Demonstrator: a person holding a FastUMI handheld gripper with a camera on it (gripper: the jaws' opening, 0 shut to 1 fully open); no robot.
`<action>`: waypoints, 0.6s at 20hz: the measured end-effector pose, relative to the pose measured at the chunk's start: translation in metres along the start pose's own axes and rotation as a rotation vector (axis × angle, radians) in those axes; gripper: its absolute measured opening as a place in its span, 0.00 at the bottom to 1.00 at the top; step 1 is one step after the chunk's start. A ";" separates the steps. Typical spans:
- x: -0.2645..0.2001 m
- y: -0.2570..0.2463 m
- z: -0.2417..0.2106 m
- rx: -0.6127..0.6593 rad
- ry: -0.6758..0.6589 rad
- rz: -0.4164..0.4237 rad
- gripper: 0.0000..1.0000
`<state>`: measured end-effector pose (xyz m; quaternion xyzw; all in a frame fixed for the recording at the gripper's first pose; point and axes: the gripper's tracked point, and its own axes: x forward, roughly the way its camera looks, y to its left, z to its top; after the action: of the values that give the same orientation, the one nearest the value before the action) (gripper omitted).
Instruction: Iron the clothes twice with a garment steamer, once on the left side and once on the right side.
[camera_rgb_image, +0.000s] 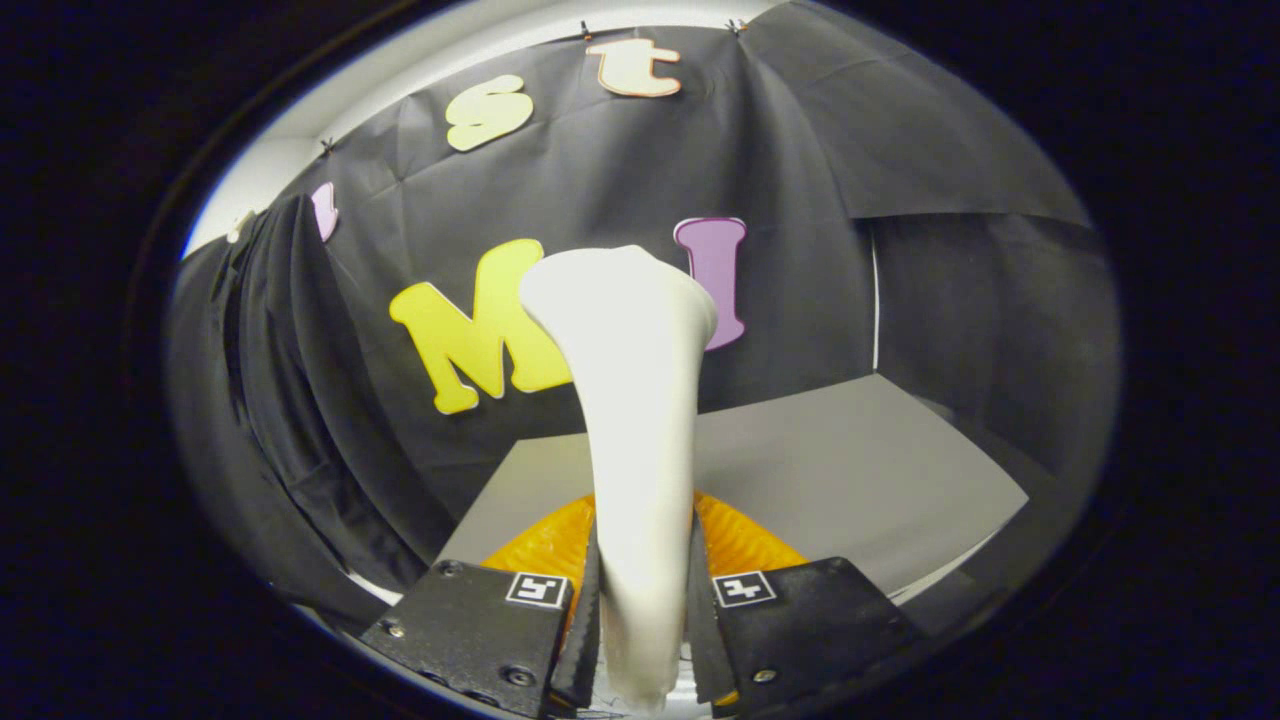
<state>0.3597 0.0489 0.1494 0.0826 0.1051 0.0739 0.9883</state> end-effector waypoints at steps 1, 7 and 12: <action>-0.010 0.009 0.007 -0.015 -0.030 -0.001 0.39; -0.066 0.079 0.036 -0.068 -0.153 0.026 0.39; -0.093 0.150 0.053 -0.073 -0.220 0.077 0.40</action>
<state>0.2619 0.1724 0.2461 0.0583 -0.0101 0.1062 0.9926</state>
